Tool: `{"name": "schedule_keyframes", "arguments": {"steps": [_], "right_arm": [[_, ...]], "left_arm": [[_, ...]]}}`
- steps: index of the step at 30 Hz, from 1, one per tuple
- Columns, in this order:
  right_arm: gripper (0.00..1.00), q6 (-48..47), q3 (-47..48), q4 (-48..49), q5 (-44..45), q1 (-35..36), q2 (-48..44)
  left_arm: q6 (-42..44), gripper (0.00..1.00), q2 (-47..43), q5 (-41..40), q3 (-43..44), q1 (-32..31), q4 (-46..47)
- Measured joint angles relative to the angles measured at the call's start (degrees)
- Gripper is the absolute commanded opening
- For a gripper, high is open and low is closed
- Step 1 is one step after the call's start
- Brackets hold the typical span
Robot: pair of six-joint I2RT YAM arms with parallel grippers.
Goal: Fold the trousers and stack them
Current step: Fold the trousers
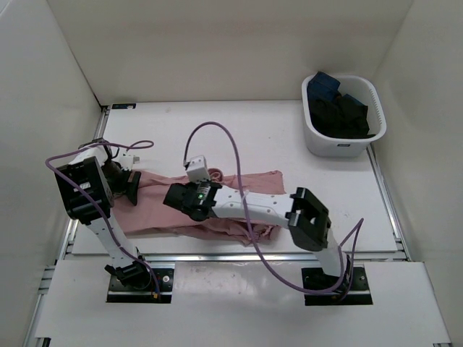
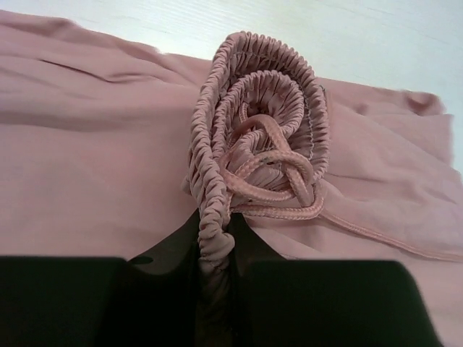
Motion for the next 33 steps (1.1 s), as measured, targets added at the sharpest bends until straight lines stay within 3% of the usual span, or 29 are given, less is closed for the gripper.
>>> {"name": "schedule_keyframes", "arguments": {"steps": [2, 3, 6, 9, 13, 14, 17, 18, 21, 27, 33], "right_arm": [[0.08, -2.25, 5.25, 1.79, -1.2, 0.02, 4.74], [0.4, -3.63, 6.78, 2.45, -2.29, 0.04, 6.4], [0.66, -7.5, 7.65, 3.74, -6.93, 0.11, 8.46], [0.76, -11.34, 6.82, 4.94, -11.06, 0.28, 8.24], [0.78, -17.25, 3.02, 6.45, -16.55, 1.2, 4.2], [0.76, -18.53, 2.75, 6.36, -17.44, 1.55, 2.69], [0.57, -20.59, 2.47, 6.64, -17.42, 2.38, -3.43], [0.34, -20.22, 2.01, 6.88, -16.85, 2.51, -6.12], [0.0, -16.28, -0.02, 6.64, -13.94, 0.28, -13.99], [0.0, -9.27, -14.78, 8.22, -13.33, -10.97, -18.71], [0.0, -4.76, -35.95, 11.37, -23.41, -9.35, -18.05]], "left_arm": [[-0.26, 0.88, 0.0, -0.2, 0.0, -0.28, 0.0], [-0.33, 0.88, 0.0, -0.39, 0.0, -0.37, -0.02], [-0.59, 0.88, 0.0, -0.74, 0.0, -0.55, 0.0], [-0.81, 0.89, 0.0, -0.92, 0.0, -0.63, 0.0], [-0.81, 0.9, 0.0, -1.33, 0.04, -0.63, 0.11], [-0.81, 0.9, 0.0, -1.53, 0.04, -0.63, 0.15], [-0.81, 0.91, 0.0, -1.99, 0.04, -0.63, 0.22], [-0.79, 0.91, 0.0, -2.08, 0.04, -0.63, 0.2], [-0.79, 0.91, 0.0, -2.19, 0.04, -0.63, 0.22], [-0.76, 0.92, 0.0, -2.21, 0.09, -0.63, 0.17], [-1.18, 0.92, 0.42, -2.23, 1.09, -0.63, 0.24]]}}
